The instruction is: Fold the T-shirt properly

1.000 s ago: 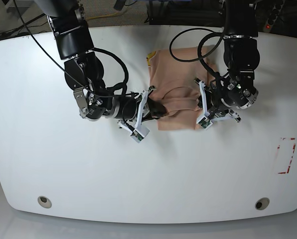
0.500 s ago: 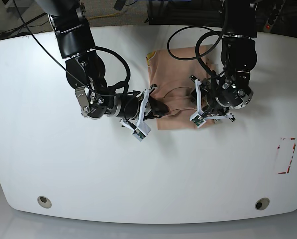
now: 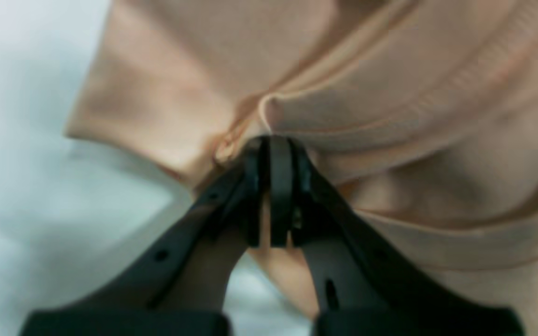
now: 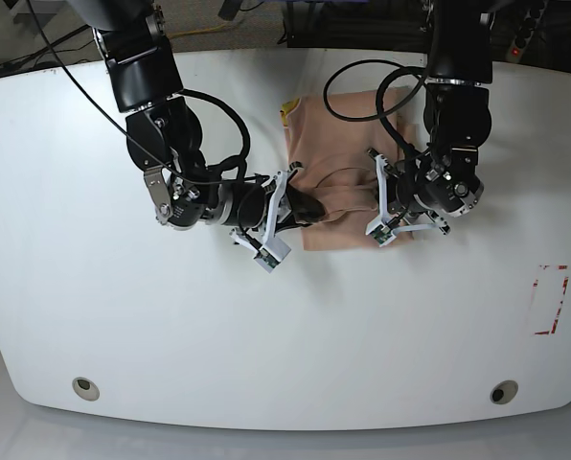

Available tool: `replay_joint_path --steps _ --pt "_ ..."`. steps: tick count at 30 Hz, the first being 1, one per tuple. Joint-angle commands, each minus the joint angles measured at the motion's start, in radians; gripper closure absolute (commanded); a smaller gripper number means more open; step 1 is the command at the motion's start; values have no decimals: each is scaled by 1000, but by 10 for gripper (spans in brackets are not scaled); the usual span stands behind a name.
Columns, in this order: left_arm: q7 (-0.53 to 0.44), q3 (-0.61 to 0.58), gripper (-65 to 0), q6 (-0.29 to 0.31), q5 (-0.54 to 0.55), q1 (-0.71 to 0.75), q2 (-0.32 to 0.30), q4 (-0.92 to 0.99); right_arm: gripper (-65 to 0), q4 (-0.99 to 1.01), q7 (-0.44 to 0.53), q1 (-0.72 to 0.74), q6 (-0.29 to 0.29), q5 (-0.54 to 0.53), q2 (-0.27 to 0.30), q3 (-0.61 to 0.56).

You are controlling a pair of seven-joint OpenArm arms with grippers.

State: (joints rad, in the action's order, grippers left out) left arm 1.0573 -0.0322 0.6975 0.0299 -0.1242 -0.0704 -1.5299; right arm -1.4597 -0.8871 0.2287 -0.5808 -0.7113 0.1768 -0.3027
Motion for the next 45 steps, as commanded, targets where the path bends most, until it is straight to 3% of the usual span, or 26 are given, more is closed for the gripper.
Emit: replay_joint_path --steps 1,12,23,32,45 --pt "-13 2 0 1 8 -24 -2 -8 0 -23 23 21 -9 -24 -1 6" --pt "-9 25 0 1 8 8 -2 -248 0 -148 18 19 -3 -26 2 6" --pt "-9 33 -14 1 8 7 -26 -234 0 -154 -1 50 -6 -21 2 4" --pt "-13 31 -307 1 9 -55 -24 -96 0 -154 -1 53 -9 -21 2 3" --pt "-19 27 -318 1 15 -124 -6 41 0 -154 -1 50 -9 -21 2 3"
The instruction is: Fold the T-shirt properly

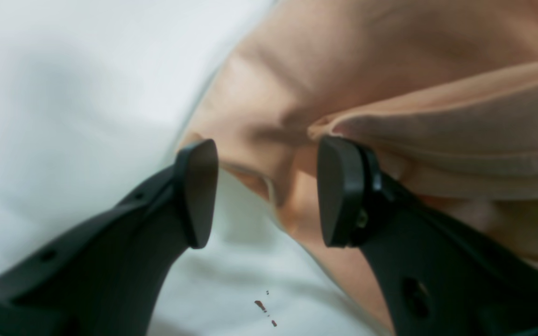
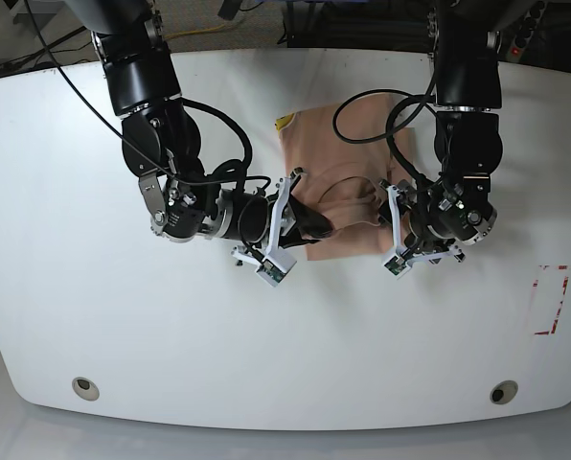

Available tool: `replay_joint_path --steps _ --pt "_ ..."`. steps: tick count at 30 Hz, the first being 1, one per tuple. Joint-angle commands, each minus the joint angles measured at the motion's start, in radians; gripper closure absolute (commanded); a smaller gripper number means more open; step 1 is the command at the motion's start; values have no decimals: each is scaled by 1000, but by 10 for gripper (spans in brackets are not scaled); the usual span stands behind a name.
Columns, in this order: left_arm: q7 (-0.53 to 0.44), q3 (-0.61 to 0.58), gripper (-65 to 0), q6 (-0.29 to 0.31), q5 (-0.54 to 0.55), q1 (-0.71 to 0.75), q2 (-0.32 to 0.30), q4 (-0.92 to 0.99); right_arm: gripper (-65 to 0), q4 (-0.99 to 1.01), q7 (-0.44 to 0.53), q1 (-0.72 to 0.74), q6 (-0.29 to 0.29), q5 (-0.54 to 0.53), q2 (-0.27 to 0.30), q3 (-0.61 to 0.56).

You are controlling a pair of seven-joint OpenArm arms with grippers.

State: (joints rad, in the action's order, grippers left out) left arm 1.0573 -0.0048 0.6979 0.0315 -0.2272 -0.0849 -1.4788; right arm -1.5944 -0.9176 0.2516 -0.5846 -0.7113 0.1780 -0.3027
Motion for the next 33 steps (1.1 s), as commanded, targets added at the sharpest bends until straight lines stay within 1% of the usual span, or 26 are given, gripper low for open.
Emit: replay_joint_path --steps 1,12,16,21,26,29,33 --pt "-28 -1 -318 0 14 -19 12 -13 0 -19 30 28 -5 -21 1 3" --pt "-35 -1 -318 0 11 -11 18 -9 0 -19 30 30 -7 -21 -1 3" --pt "-13 -1 -318 0 14 -11 18 -10 0 -19 30 30 -7 -21 -1 3" --pt "-7 -1 -317 0 58 -11 17 -16 0 -19 30 30 -7 -21 -1 3" --pt "61 4 -271 0 71 -16 12 -46 0 -19 30 30 -7 -21 -1 3" --pt "71 4 -268 0 69 -11 12 -113 0 -19 30 30 -7 -21 -1 3" --pt "71 1 -268 0 69 -7 12 -119 0 -19 30 30 -7 -21 -1 3"
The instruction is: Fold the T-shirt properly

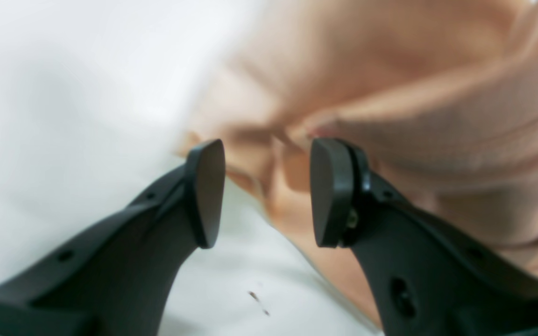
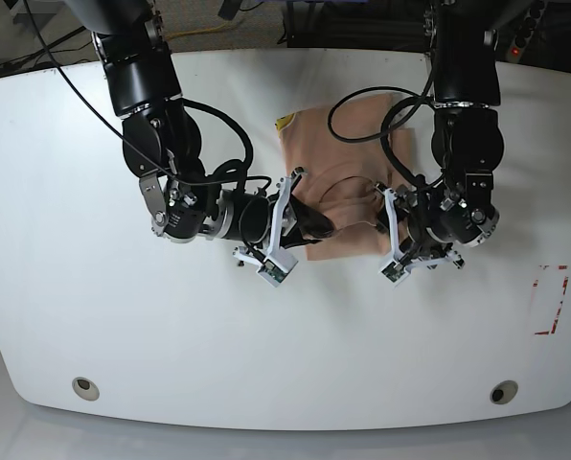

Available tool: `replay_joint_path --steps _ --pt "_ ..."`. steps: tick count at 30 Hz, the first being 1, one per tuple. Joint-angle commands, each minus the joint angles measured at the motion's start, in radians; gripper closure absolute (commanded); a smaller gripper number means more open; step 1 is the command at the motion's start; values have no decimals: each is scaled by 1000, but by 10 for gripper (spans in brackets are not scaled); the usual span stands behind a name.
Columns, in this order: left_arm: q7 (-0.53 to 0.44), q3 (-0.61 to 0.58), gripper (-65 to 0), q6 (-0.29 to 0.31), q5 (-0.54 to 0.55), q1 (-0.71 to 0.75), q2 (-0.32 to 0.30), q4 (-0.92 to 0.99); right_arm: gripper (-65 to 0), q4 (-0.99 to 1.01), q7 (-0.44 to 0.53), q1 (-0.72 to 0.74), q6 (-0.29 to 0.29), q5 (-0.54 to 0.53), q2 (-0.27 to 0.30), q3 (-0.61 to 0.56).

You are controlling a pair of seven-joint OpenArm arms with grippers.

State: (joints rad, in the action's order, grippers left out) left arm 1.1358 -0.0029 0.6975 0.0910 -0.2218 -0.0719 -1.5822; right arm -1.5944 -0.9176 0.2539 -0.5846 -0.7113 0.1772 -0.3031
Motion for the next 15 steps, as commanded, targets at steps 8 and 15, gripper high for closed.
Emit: replay_joint_path --steps 8,15 --pt "-13 -3 -268 1 10 -1 4 47 0 -19 30 26 -7 -23 0 3" --pt "-18 -3 -268 1 10 -1 7 67 0 -19 30 25 -7 -23 0 3"
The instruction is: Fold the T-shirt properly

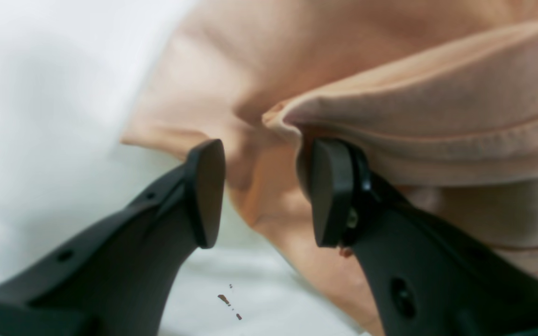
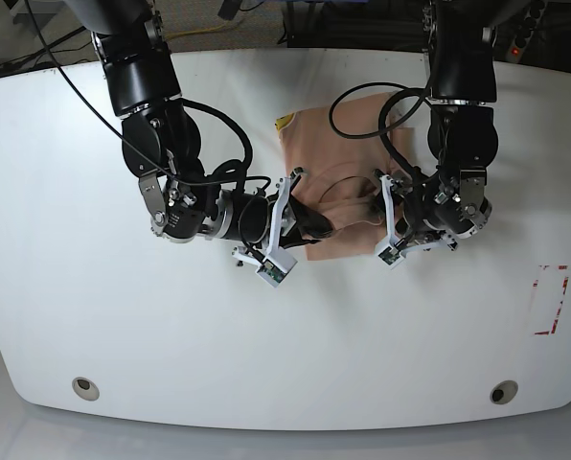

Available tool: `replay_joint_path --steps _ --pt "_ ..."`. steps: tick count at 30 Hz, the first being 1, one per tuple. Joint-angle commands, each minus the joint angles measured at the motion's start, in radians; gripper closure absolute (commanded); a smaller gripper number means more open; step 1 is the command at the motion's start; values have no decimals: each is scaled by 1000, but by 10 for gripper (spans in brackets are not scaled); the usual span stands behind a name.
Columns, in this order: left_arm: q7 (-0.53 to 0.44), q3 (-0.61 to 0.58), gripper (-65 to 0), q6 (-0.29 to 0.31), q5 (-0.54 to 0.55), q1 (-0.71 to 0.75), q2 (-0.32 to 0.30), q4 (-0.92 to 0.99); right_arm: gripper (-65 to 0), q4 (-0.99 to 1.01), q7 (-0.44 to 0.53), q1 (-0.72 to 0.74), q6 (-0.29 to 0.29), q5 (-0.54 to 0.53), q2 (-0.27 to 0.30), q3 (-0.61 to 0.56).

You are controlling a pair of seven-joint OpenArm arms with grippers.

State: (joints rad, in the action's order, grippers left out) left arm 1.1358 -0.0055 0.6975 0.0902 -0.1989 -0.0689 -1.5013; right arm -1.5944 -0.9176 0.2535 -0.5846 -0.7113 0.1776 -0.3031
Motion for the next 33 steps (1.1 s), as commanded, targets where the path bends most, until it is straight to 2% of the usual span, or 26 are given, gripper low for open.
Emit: replay_joint_path --steps 1,10,12,15,17,33 --pt "-27 0 -268 1 10 -24 4 -14 0 -19 30 25 -7 -23 0 3" --pt "-72 -63 -247 1 7 -27 4 49 0 -19 30 25 -7 -23 0 3" --pt "-72 -66 -197 1 6 -27 4 52 0 -19 30 25 -7 -23 0 3" --pt "-73 -66 -49 1 4 -27 5 51 0 -19 30 25 -7 -23 0 3" --pt "-73 -64 -3 1 4 -27 5 47 0 -19 30 25 -7 -23 0 3" --pt "-70 -57 0 1 3 -18 -4 -160 0 -17 32 45 -7 -21 -2 3"
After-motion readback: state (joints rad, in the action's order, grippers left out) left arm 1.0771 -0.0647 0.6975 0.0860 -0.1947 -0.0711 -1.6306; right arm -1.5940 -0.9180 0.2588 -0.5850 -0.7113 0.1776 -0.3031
